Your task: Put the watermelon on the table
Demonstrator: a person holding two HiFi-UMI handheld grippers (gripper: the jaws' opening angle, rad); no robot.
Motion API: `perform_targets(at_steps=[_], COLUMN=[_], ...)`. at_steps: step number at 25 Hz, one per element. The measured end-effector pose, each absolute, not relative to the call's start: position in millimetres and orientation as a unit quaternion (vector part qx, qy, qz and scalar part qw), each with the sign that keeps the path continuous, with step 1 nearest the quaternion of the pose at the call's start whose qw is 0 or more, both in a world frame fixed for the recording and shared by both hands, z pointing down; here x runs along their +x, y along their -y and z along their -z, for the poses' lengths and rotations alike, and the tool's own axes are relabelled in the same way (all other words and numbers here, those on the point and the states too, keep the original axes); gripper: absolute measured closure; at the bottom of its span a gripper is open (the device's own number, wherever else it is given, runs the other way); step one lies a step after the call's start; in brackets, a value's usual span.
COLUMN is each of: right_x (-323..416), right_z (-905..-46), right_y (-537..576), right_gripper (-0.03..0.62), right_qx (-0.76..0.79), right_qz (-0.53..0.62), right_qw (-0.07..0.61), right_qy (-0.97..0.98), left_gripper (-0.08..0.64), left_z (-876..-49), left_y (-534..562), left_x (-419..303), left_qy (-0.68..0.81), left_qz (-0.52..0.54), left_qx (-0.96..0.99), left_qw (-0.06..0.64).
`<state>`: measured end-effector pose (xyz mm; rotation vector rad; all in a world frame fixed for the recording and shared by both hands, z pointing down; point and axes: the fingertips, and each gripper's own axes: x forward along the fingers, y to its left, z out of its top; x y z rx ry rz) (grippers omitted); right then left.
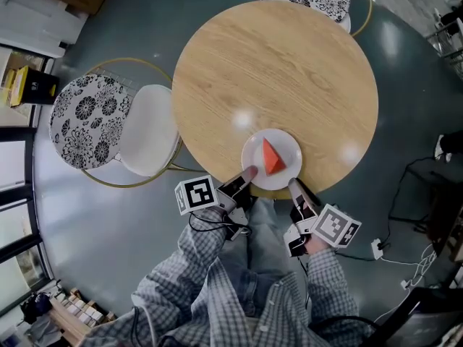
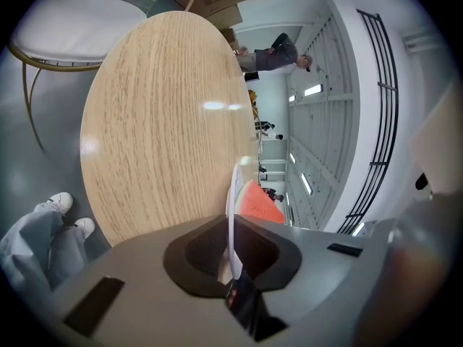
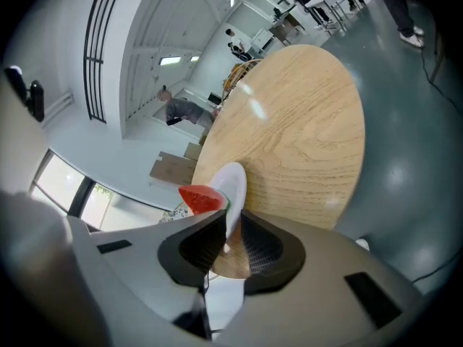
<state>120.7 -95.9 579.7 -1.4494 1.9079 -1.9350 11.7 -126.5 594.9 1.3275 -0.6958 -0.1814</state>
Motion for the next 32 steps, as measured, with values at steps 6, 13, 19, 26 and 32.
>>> perform_targets(at_steps=[6, 13, 19, 26, 32], right_x=[103.8, 60.8, 48.6, 50.3, 50.1], right_z=[-560.9, -567.9, -580.4, -588.2, -585.7], right_y=[80.1, 62.7, 58.2, 60.8, 61.9], right_gripper=[0.548, 0.548, 0.548, 0.549, 0.551], right_qx=[-0.449, -0.322, -0.256, -0.241, -0.254], right_qz=[0.428, 0.061, -0.084, -0.137, -0.133], right_qw=[-0.177, -0.459, -0.538, -0.572, -0.571], right_qy=[-0.764, -0.825, -0.798, -0.772, -0.769], left_gripper=[0.535, 0.536, 0.536, 0.535, 0.521], left_z=[-595.9, -596.9, -597.5, -597.8, -592.0], left_y=[126.9, 126.8, 126.7, 126.6, 129.2], left_x=[12.7, 14.3, 14.6, 16.2, 17.4], left_qy=[0.318, 0.321, 0.320, 0.318, 0.299], left_qz=[0.074, 0.068, 0.067, 0.061, 0.078], left_qx=[0.601, 0.595, 0.592, 0.592, 0.596], left_qw=[0.730, 0.734, 0.737, 0.738, 0.741])
